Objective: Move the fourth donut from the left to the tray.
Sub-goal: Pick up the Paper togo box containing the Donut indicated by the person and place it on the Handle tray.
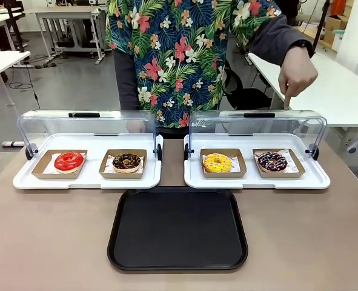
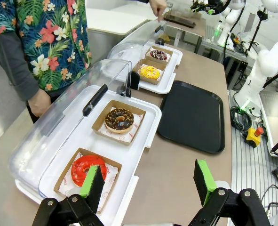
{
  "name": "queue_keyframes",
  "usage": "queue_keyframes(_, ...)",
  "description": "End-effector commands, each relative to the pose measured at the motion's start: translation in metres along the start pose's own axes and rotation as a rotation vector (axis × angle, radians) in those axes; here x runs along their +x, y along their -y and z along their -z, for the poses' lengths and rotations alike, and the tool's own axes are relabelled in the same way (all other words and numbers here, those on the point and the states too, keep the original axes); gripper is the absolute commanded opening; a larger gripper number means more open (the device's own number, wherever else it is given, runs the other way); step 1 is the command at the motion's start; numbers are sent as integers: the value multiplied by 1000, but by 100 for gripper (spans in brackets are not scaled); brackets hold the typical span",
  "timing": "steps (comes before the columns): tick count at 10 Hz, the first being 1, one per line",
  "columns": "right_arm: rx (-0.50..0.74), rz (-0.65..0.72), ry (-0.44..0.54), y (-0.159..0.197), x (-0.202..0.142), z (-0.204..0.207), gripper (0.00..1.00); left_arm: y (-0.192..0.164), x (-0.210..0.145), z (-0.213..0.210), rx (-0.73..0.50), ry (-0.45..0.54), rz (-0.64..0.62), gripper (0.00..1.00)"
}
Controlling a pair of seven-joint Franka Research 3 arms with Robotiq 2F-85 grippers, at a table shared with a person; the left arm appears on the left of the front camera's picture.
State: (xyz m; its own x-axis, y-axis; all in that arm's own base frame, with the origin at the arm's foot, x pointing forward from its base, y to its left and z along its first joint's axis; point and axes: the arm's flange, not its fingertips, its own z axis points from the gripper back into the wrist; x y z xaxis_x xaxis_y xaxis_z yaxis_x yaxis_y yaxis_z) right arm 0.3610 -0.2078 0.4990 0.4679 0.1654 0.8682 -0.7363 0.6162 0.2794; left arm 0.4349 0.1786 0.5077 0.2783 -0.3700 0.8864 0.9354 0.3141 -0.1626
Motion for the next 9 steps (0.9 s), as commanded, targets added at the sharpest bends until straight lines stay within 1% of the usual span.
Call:
queue_keyframes(1, 3, -23, 23, 4, 4, 0, 100, 0, 1, 0, 0, -14, 5, 100)
queue_keyframes(9, 3, -23, 23, 4, 4, 0, 100, 0, 1, 0, 0, -14, 5, 100)
